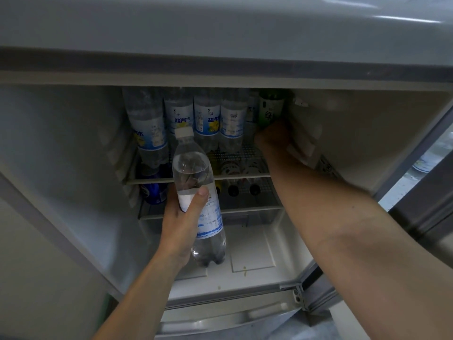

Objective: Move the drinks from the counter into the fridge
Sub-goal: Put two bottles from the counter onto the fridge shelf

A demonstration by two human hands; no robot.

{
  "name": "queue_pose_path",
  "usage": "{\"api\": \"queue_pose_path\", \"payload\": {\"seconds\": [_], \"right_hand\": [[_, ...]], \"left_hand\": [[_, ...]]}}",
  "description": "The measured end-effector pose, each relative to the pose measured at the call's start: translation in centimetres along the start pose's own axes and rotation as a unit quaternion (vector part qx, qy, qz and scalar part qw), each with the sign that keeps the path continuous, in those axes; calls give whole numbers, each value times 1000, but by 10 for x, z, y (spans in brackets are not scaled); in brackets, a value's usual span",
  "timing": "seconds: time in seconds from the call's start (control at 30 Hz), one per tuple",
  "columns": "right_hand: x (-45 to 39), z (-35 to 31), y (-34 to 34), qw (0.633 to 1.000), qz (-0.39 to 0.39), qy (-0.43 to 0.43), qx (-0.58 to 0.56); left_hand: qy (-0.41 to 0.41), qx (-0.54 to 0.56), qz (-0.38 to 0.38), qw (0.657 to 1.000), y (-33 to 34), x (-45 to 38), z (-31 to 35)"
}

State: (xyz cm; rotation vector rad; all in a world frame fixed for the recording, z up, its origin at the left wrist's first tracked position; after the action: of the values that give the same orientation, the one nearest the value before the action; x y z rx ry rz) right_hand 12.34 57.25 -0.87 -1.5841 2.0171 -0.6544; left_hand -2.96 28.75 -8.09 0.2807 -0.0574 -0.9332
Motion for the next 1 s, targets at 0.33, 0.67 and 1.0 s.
{"api": "queue_pose_path", "payload": {"seconds": [0.33,0.67,1.0], "right_hand": [[-2,-1,2,999,16,-2,-50],[-8,-3,4,999,-5,11,-32],[0,-2,4,1000,3,-13,-13]], "left_hand": [[-7,15,25,1000,-15,0,-3],[-5,19,21,1000,-19,1,-3],[-15,12,11,1000,-12,1,-15]]}}
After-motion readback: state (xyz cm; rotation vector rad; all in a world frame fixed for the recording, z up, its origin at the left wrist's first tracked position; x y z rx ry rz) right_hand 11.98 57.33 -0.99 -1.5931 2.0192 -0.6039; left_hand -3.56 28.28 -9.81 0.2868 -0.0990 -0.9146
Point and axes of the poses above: each hand's wrist, its own x-axis away from the middle knuckle, its own y-axis out of the palm, z = x × y, the point moved 8 cm from there along -x, towards the middle knuckle, and after that the axes turned 7 degrees about y, right-handed, at the moved point
